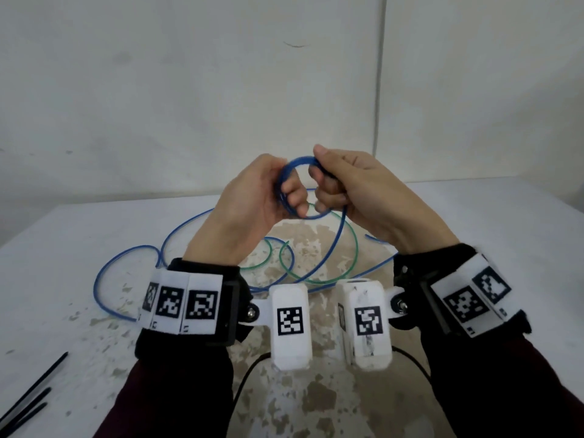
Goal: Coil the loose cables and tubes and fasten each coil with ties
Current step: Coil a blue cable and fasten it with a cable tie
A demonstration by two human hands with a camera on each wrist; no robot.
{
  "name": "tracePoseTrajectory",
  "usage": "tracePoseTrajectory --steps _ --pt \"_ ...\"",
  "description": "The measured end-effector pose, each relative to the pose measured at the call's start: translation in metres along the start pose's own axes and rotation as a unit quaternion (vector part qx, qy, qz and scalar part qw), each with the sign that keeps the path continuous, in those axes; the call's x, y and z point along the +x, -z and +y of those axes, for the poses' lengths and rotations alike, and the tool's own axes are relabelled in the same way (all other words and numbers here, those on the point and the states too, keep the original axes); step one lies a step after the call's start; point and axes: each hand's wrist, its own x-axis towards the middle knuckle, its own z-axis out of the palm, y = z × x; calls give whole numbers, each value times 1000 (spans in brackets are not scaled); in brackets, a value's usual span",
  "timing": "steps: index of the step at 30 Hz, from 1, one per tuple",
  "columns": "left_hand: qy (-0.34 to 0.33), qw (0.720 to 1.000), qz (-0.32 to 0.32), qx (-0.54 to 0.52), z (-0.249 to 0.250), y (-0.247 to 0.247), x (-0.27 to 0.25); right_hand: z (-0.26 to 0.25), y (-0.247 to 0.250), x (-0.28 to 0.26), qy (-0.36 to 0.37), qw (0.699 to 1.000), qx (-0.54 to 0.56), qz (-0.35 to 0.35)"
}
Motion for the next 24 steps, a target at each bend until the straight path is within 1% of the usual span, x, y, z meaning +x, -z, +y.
tracePoseTrajectory --steps 2,3,4,6,8,10,12,14,16,18,20,22,24 --pt "-1 998 -25 57 -3 0 -1 1 -1 -1 -3 999 -40 3" --pt "-14 998 -28 51 -3 -1 -1 1 -1 -1 0 999 -41 4" --pt "-28 999 -25 27 -3 -2 -1 1 -2 0 4 1000 -28 6" --pt "-46 998 -20 -31 0 -1 -1 0 -3 1 6 999 31 9" --pt "-46 996 -21 -70 2 1 -1 -2 -4 1 6 998 65 4" --pt "-39 998 -30 -45 2 1 -1 -2 -3 0 12 999 35 3" --pt "-30 998 -45 18 0 -1 -2 -2 -2 -2 8 1000 -17 0" --pt "-39 997 -48 44 0 -3 -3 -2 -2 -2 8 999 -34 -4" --pt "-61 998 -34 7 2 -3 -3 -3 -1 -2 20 1000 3 -6" --pt "-76 994 -19 -77 4 -2 -3 -4 0 -1 31 998 52 -12" --pt "-85 989 -12 -119 6 -2 -3 -3 -1 0 39 996 73 -18" --pt "-79 992 -9 -94 4 -4 -2 0 -3 1 50 997 65 -11" --pt "-57 997 -22 -54 3 -4 -2 1 -2 1 50 998 30 -8"
